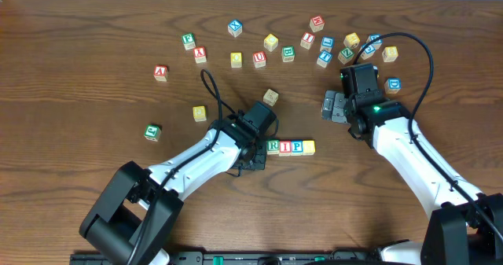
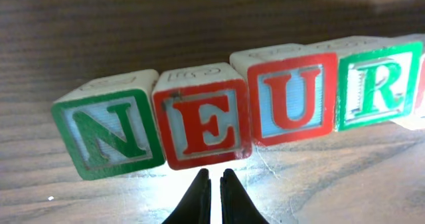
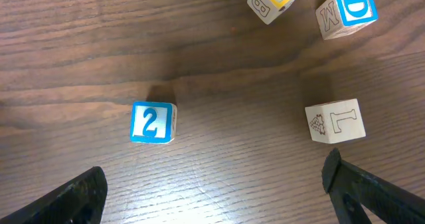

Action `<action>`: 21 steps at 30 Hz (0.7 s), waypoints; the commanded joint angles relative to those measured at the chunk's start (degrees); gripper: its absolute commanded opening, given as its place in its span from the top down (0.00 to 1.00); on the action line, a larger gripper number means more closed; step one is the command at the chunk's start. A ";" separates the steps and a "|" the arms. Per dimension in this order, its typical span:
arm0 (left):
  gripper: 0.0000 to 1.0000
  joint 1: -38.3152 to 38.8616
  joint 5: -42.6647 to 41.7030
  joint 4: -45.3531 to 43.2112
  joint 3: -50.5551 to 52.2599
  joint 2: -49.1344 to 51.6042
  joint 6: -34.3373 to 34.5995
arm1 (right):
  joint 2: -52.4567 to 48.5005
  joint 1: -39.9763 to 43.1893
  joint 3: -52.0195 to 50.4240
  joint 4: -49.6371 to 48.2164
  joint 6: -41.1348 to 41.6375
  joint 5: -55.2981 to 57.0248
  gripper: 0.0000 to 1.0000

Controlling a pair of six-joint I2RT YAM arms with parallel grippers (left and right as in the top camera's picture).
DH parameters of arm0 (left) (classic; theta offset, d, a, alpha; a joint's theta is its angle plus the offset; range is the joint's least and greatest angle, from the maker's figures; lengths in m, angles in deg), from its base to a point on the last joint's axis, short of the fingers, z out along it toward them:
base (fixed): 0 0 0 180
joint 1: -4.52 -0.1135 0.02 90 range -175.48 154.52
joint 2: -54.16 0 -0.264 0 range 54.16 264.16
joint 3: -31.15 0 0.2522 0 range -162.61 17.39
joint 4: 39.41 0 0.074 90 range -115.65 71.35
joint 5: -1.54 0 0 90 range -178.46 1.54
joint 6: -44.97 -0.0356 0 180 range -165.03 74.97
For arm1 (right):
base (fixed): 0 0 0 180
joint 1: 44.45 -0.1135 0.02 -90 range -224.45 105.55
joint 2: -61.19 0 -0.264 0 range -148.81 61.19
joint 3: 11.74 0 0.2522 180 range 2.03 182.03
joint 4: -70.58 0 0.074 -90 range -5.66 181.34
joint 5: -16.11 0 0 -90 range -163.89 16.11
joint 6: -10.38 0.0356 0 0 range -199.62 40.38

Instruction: Spell out NEURIPS

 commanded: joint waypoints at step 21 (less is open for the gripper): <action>0.93 -0.57 4.09 -6.34 0.63 -12.83 -1.09 | -0.20 0.35 1.05 -0.83 -0.87 0.92 0.01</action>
